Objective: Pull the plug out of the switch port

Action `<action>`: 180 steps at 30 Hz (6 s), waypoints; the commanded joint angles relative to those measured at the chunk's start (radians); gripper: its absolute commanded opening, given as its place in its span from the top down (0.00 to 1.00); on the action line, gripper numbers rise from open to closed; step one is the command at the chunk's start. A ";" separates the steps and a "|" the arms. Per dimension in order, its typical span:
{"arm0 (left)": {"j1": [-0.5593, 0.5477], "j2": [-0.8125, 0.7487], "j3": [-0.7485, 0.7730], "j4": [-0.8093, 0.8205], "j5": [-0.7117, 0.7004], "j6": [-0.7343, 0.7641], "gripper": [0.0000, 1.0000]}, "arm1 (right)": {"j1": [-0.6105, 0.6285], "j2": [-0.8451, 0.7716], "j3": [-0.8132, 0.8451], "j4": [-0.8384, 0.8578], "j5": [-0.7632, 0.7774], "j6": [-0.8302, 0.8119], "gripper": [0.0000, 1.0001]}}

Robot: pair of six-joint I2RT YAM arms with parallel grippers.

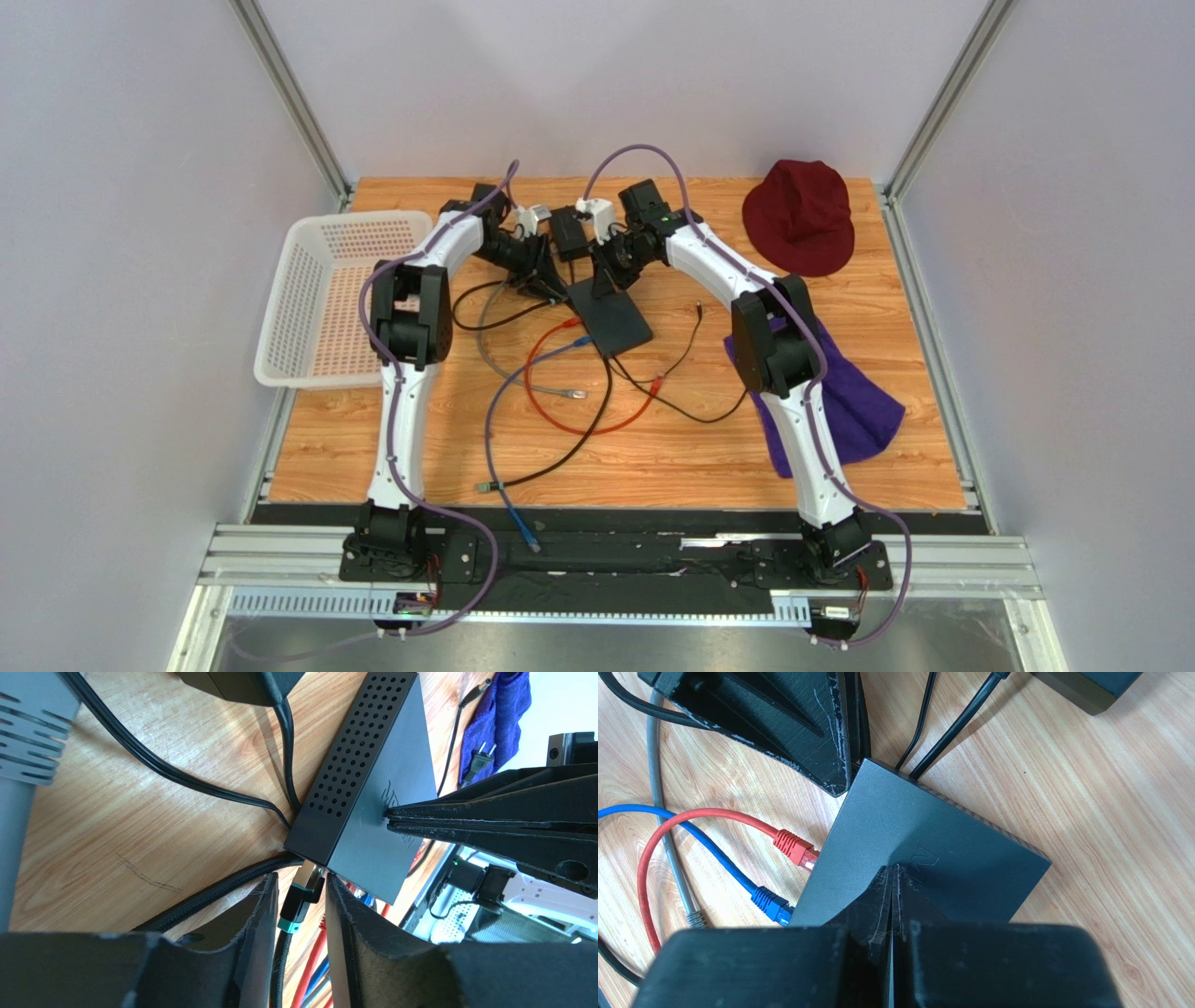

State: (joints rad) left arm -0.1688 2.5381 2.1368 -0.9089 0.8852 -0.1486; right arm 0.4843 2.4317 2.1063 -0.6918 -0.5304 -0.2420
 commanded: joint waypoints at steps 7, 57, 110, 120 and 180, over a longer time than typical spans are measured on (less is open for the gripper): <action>0.008 0.014 -0.006 0.019 0.028 -0.045 0.73 | 0.028 0.076 -0.066 -0.114 0.109 -0.042 1.00; 0.061 -0.286 -0.094 -0.054 0.120 -0.064 1.00 | 0.017 0.063 -0.077 -0.115 0.115 -0.033 1.00; -0.066 -0.414 -0.061 0.459 -0.407 0.920 0.99 | -0.039 -0.112 -0.017 -0.052 0.029 0.075 0.76; -0.135 -0.480 -0.069 0.435 -0.239 1.031 1.00 | -0.036 -0.108 -0.045 -0.046 0.029 0.081 0.76; -0.021 -0.193 -0.150 0.085 -0.175 0.133 1.00 | -0.062 -0.247 -0.198 -0.037 0.136 0.075 0.45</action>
State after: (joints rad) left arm -0.1699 2.2765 1.9278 -0.7345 0.7338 -0.0620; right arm 0.4221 2.2456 1.9392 -0.7433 -0.4469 -0.1577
